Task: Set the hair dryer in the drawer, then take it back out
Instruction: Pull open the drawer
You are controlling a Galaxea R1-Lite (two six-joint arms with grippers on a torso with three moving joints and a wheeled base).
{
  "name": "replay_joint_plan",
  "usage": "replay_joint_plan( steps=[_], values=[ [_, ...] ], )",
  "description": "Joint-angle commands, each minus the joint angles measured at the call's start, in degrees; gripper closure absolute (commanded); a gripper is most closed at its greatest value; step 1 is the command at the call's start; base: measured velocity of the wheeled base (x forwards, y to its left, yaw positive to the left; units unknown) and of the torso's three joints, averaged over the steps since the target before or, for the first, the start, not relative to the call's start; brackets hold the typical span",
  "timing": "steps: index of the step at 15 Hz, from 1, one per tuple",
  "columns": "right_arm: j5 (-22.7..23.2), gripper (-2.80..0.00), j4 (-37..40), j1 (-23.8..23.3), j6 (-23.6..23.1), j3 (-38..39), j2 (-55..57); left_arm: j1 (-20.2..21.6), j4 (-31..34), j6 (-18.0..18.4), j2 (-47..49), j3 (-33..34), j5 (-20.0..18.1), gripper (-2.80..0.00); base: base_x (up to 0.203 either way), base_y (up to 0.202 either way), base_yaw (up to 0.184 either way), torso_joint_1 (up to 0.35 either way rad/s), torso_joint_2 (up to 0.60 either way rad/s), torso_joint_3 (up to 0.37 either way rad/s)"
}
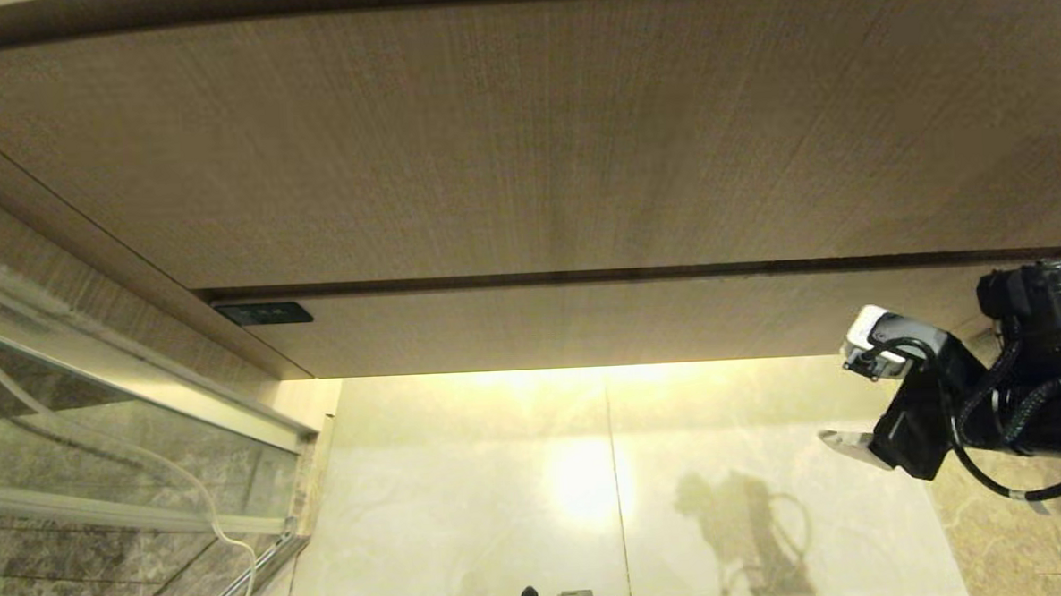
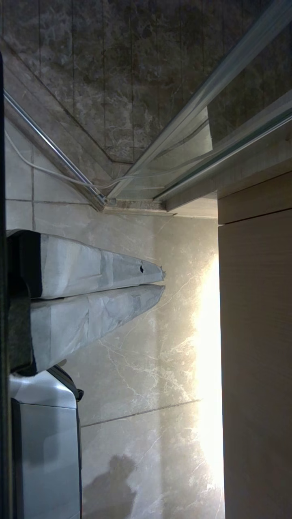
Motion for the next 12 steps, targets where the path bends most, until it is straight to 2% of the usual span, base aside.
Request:
replay_joint_plan(
  steps=[1,2,3,4,5,7,8,9,11,12],
  values=[
    [0.01,-2.8,-2.5,0.02,-9.96,0.45,-2.84,0.0,-0.01,-0.01,-0.09,0.0,0.0,0.0,0.0,0.0,0.0,0.0,0.0,0.0],
    [0.0,-2.8,-4.3,0.02,-12.87,0.54,-3.68,0.0,-0.01,-0.01,-0.02,0.0,0.0,0.0,0.0,0.0,0.0,0.0,0.0,0.0],
    [0.07,-2.8,-7.89,0.02,-17.76,2.32,-5.0,0.0,-0.01,-0.01,0.0,0.0,0.0,0.0,0.0,0.0,0.0,0.0,0.0,0.0],
    [0.14,-2.8,-10.25,0.02,-20.31,3.6,-5.9,0.0,-0.01,-0.01,0.0,0.0,0.0,0.0,0.0,0.0,0.0,0.0,0.0,0.0],
    [0.15,-2.8,-10.28,0.02,-20.35,3.61,-5.92,0.0,-0.01,-0.01,0.0,0.0,0.0,0.0,0.0,0.0,0.0,0.0,0.0,0.0],
    [4.95,-2.8,-16.67,-0.32,-26.3,6.35,-5.23,0.0,-0.01,-0.01,-0.09,0.0,0.0,0.0,0.0,0.0,0.0,0.0,0.0,0.0],
    [6.66,-2.8,-18.45,-0.87,-27.82,6.75,-3.28,0.0,-0.01,-0.01,0.0,0.0,0.0,0.0,0.0,0.0,0.0,0.0,0.0,0.0],
    [7.53,-2.8,-19.43,-1.22,-28.59,6.96,-2.75,0.0,-0.01,-0.01,0.0,0.0,0.0,0.0,0.0,0.0,0.0,0.0,0.0,0.0],
    [7.62,-2.8,-20.39,-1.3,-24.65,7.13,-1.17,0.0,-0.01,-0.01,-0.09,0.0,0.0,0.0,0.0,0.0,0.0,0.0,0.0,0.0],
    [7.63,-2.8,-20.51,-1.3,-24.55,7.18,-1.12,0.0,-0.01,-0.01,-0.09,0.0,0.0,0.0,0.0,0.0,0.0,0.0,0.0,0.0]
  ],
)
